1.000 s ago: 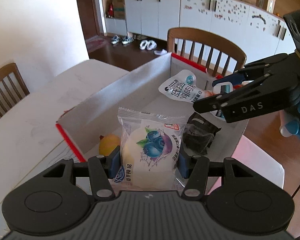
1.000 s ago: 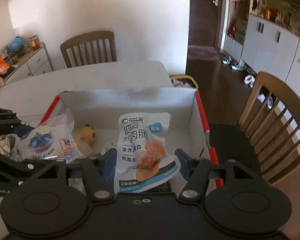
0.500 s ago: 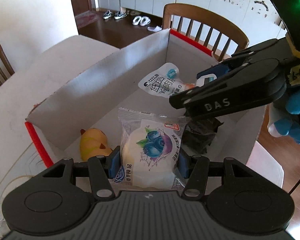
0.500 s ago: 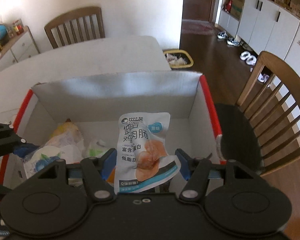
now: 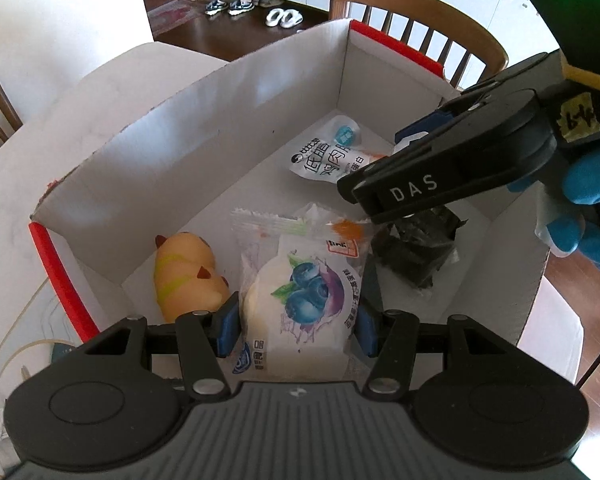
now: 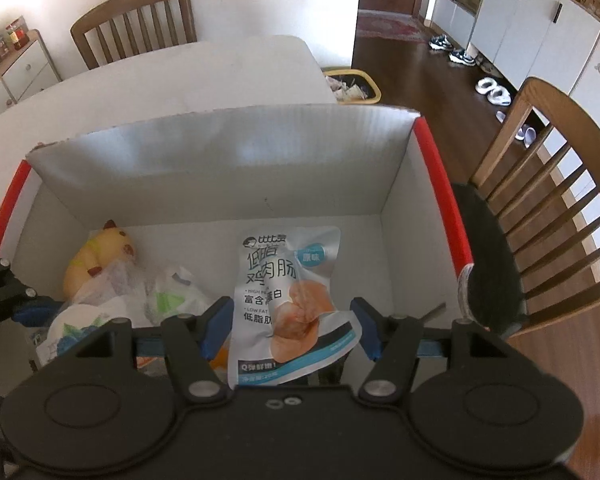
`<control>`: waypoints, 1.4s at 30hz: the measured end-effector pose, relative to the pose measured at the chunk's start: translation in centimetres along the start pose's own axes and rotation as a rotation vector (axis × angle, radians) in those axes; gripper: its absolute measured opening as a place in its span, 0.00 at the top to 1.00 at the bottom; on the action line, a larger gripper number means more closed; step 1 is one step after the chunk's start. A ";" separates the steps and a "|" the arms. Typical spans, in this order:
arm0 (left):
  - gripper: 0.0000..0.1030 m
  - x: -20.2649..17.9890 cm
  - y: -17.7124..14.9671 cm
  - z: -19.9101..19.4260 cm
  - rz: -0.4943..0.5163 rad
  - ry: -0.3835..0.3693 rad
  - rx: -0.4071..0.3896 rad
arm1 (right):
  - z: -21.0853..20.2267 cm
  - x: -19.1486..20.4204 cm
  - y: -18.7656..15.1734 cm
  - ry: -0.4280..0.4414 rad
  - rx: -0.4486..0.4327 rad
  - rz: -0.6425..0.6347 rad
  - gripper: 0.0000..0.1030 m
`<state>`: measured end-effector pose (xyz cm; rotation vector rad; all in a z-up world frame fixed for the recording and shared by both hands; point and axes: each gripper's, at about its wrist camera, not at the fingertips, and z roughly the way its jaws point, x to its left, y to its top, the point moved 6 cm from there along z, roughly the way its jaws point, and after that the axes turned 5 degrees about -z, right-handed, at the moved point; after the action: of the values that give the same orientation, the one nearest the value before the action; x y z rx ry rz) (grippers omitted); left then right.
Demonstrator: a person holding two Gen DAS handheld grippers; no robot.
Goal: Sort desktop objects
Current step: 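Lower the bread bag and sausage pouch into the box, then open both tools to release the items and lift out of the box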
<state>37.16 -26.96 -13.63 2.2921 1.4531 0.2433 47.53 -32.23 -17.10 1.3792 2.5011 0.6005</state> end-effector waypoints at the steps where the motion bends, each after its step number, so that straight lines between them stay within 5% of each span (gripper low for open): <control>1: 0.47 0.0 0.0 0.0 0.000 0.000 0.001 | 0.1 0.0 0.0 -0.004 0.004 -0.002 0.38; 13: 0.46 -0.1 0.3 0.1 -0.005 0.005 0.000 | 0.3 0.1 -0.2 0.008 0.020 0.003 0.37; 21: 0.31 -0.4 0.6 -0.9 -0.007 -0.019 -0.033 | -0.4 -0.2 -0.1 0.026 0.000 0.011 0.30; 42: 0.31 0.2 -0.7 -6.2 -0.062 -0.051 -0.134 | -7.1 1.5 -0.6 0.047 -0.111 0.000 0.25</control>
<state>34.41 -24.96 -8.36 2.1282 1.4347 0.2543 43.56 -33.03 -11.01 1.3395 2.4632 0.7678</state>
